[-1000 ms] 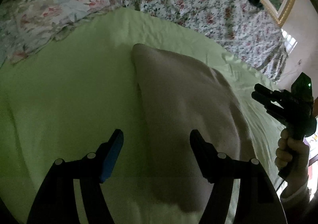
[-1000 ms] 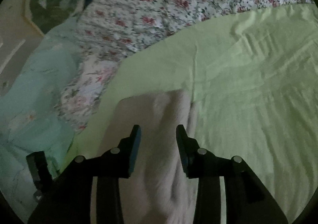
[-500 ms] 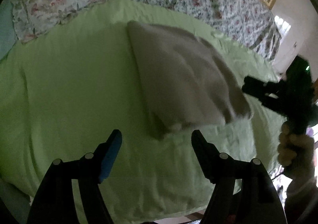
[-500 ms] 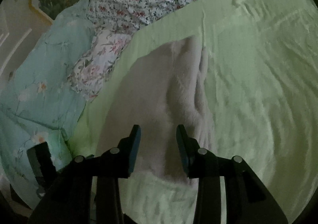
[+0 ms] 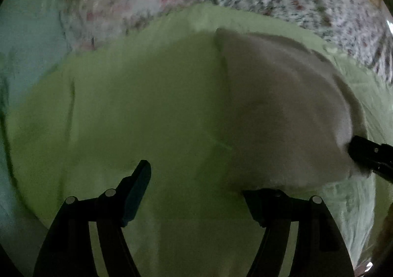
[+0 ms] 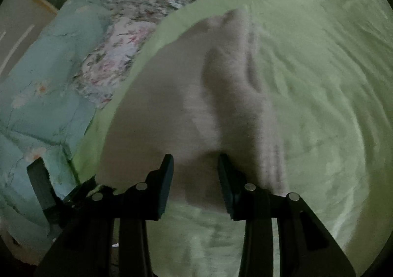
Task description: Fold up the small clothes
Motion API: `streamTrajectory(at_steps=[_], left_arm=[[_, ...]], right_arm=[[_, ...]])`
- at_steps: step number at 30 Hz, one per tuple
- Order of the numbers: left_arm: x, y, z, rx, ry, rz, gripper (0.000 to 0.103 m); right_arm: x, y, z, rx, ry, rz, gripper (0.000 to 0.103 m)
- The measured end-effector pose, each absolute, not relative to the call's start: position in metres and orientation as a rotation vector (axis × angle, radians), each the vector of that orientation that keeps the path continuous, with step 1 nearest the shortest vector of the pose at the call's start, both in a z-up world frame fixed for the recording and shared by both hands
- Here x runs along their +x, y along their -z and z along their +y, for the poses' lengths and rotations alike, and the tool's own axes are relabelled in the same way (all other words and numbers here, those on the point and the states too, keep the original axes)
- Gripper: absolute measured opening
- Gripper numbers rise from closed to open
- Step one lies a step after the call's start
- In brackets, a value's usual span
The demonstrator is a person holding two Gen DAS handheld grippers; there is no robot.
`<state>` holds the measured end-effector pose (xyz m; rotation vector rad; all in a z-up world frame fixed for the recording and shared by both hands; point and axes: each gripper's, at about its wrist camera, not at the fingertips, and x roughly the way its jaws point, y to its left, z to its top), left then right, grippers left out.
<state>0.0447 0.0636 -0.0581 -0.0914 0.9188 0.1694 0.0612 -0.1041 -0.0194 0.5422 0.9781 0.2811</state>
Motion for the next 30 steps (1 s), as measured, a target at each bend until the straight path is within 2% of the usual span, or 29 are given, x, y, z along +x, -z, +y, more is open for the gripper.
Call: streamTrajectory(at_steps=[10,16,21,26,30], left_arm=[[0.028,0.045,0.081,-0.168,-0.035,0.951,0.07],[0.012,-0.005,0.097,-0.264,0.162,0.825,0.068],[0.033,-0.028,0.066,-0.227,0.321,0.759,0.07],[0.051,-0.001,0.042,-0.209,0.417,0.839,0.07],[0.059,0.038,0.036,-0.142,0.397,0.925,0.069]], right_arm=[[0.058,0.022,-0.117,0.556,-0.266,0.974,0.037],[0.049,-0.001,-0.122,0.53,-0.256,0.944,0.039],[0.051,-0.021,-0.116,0.515,-0.289,0.903,0.039],[0.061,-0.013,-0.104,0.466,-0.286,0.921,0.039],[0.064,0.019,-0.112,0.43,-0.221,0.997,0.038]])
